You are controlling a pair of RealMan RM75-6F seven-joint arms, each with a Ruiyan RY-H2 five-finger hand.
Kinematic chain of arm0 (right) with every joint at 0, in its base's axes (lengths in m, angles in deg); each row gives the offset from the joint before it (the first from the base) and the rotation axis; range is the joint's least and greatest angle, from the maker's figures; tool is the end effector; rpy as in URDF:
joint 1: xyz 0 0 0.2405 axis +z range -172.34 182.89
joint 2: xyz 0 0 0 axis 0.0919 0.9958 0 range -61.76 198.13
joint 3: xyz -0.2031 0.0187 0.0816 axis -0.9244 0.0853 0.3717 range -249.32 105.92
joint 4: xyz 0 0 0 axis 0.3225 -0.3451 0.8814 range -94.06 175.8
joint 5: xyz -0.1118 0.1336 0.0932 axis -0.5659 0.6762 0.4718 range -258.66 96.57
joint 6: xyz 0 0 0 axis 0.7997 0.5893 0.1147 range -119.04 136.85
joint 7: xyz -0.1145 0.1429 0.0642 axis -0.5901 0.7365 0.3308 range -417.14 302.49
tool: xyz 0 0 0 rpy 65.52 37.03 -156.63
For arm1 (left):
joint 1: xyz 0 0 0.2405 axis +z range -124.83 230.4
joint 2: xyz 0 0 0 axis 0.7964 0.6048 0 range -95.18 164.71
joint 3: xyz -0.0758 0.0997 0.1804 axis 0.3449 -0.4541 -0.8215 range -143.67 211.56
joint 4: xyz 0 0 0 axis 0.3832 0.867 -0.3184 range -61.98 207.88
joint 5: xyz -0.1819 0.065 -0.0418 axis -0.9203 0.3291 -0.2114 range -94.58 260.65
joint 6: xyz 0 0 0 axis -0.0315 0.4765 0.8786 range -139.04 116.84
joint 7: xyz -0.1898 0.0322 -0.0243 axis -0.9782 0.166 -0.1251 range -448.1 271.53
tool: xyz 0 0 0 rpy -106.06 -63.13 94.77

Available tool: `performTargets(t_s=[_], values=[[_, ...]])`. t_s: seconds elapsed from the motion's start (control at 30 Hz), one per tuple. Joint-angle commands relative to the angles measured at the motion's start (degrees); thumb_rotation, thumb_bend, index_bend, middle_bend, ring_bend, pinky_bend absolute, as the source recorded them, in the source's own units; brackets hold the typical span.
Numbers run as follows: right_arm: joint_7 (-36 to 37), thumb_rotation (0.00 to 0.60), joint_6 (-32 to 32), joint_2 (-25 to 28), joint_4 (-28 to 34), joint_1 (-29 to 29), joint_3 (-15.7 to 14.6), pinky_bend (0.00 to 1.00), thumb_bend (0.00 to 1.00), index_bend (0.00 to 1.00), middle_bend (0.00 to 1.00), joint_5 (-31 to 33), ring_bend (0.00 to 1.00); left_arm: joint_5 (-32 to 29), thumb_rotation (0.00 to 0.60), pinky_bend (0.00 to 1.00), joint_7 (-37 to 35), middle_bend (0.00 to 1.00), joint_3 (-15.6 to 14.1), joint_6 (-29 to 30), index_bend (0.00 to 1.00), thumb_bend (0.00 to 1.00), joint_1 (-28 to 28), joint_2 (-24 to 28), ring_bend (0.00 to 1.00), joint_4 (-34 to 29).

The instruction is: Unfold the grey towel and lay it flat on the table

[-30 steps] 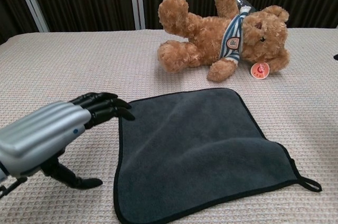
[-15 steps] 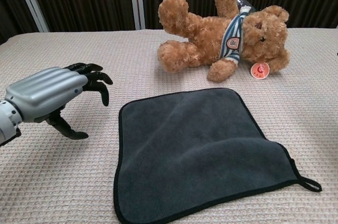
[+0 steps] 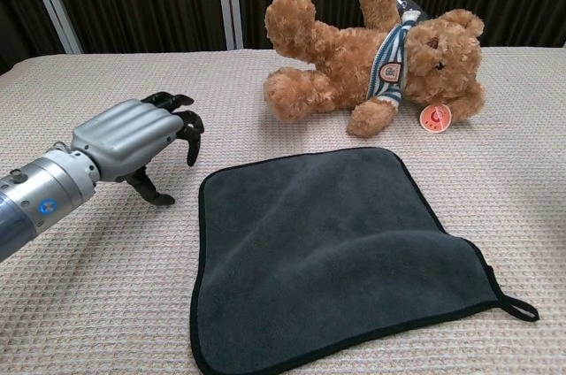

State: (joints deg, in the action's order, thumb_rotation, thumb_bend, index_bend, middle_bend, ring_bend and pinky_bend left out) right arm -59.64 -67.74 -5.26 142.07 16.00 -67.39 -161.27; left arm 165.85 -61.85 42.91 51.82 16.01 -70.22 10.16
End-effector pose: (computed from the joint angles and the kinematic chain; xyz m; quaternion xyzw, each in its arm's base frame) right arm -0.2185 -0.2489 0.0788 0.5714 -0.4959 0.4381 0.4855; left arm -0.1174 0.3465 -0.0626 -0.7736 -0.2089 -0.3623 0.4761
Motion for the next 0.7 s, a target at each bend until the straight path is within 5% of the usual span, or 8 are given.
performTargets(t_s=[0.03,0.2,0.33,0.47,0.7], values=[[0.5,0.600,0.2,0.1,-0.2,0.1,0.3,0.00,0.26,0.00,0.00,0.4,0.00,0.0,0.600,0.00,-1.9,0.20,1.0,-0.1,0.46,0.15,-1.8,-3.1,0.00,4.0],[0.9,0.600,0.4,0.2,-0.5,0.2,0.5,0.00,0.26,0.00,0.00,0.7,0.00,0.3,0.600,0.00,-3.5,0.20,1.4,0.2,0.41,0.18,-3.3,-5.4,0.00,6.5],[1.3,0.600,0.7,0.3,-0.6,0.3,0.7,0.00,0.26,0.00,0.00,1.1,0.00,0.5,0.600,0.00,-5.0,0.18,0.9,-0.6,0.36,0.38,-4.0,-5.6,0.00,6.2],[1.9,0.600,0.8,0.5,-0.5,0.3,0.7,0.00,0.26,0.00,0.00,1.0,0.00,0.5,0.600,0.00,-6.2,0.16,-0.5,-3.7,0.32,0.53,-4.5,-2.2,0.00,1.9],[2.2,0.600,0.4,0.6,-0.1,0.0,0.2,0.00,0.26,0.00,0.00,0.1,0.00,1.0,0.600,0.00,-5.1,0.15,-3.0,-7.7,0.29,0.55,-5.0,6.5,0.00,-6.4]])
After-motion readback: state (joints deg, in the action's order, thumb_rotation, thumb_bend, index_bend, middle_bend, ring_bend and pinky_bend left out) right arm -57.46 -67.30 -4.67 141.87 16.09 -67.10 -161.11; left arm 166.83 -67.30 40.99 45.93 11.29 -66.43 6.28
